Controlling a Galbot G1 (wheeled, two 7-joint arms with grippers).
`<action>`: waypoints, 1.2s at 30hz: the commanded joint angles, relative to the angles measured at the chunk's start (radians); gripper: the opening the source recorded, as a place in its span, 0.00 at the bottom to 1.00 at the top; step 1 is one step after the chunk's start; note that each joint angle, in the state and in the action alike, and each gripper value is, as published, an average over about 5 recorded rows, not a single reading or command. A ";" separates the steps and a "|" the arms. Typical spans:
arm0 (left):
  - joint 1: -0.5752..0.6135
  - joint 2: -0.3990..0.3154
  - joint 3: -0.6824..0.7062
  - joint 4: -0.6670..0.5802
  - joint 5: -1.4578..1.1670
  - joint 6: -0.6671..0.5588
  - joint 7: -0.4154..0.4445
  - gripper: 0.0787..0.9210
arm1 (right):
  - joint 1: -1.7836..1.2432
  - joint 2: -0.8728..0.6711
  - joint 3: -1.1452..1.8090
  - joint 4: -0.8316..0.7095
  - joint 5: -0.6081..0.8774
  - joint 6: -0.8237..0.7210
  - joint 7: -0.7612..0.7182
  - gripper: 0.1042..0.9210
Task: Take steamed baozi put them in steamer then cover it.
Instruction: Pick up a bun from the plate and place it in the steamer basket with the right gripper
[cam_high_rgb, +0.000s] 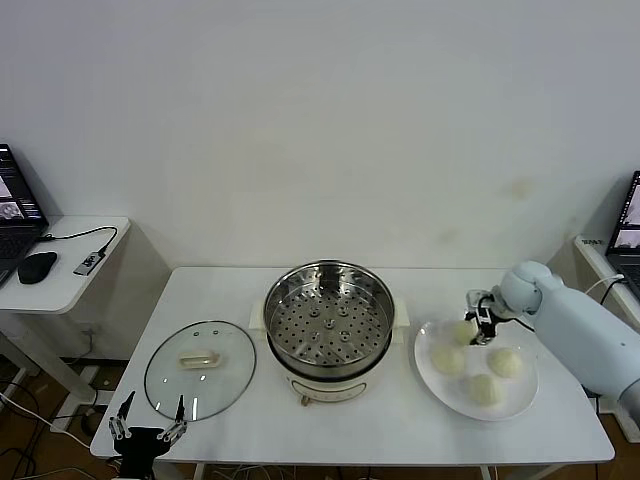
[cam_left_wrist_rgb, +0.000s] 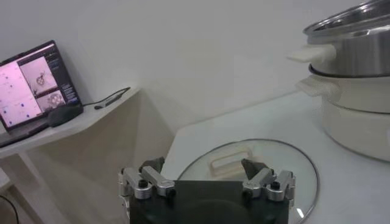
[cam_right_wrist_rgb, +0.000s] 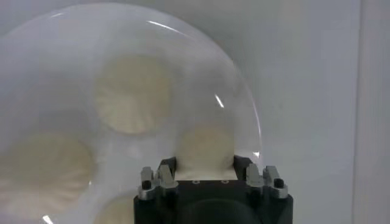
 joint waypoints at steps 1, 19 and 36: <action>-0.001 0.001 0.001 0.001 -0.001 0.000 0.000 0.88 | 0.046 -0.068 -0.044 0.093 0.056 0.000 0.000 0.59; -0.050 0.024 -0.001 0.003 -0.284 -0.055 -0.001 0.88 | 0.756 0.020 -0.525 0.270 0.588 0.059 0.043 0.59; -0.056 0.005 -0.008 0.010 -0.263 -0.078 0.015 0.88 | 0.723 0.368 -0.739 0.224 0.408 0.305 0.099 0.59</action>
